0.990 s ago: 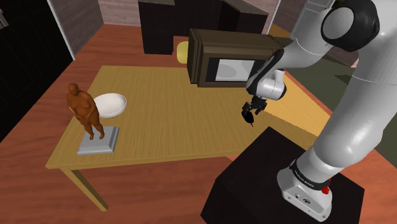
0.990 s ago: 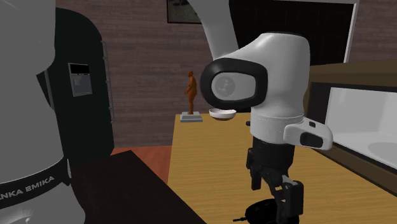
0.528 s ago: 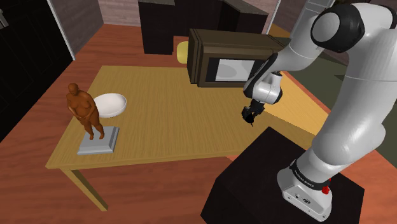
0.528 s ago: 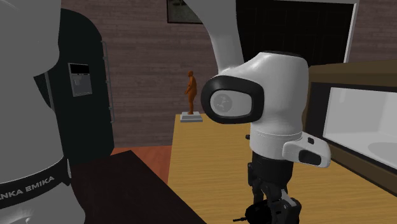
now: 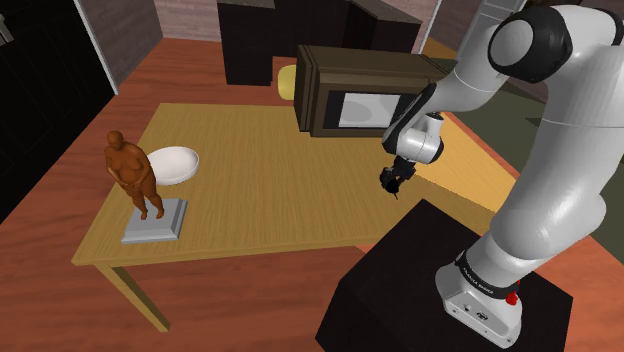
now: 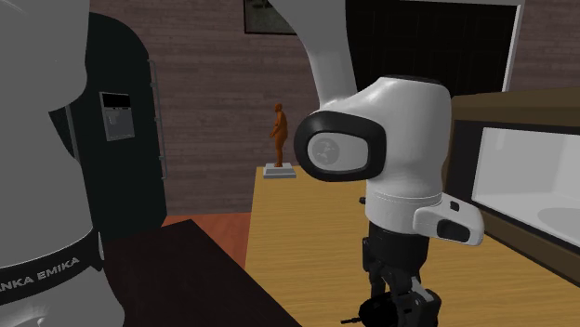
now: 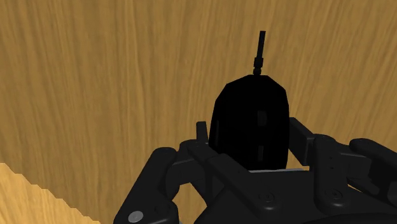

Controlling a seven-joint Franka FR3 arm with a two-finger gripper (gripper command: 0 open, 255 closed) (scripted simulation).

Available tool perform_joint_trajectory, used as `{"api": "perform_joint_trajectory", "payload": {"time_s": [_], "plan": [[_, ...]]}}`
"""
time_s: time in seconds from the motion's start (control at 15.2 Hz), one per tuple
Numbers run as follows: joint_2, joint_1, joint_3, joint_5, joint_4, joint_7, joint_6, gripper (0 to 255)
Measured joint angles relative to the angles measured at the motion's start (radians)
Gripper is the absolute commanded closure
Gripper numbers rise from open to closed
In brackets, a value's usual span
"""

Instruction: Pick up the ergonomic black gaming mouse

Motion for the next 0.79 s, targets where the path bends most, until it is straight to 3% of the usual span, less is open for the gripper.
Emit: {"api": "perform_joint_trajectory", "payload": {"time_s": [0.2,0.79], "plan": [[-0.020,0.017,-0.021,-0.021,-0.009,0.016,-0.014,255],[-0.164,0.121,-0.158,-0.188,-0.053,0.154,-0.111,255]]}}
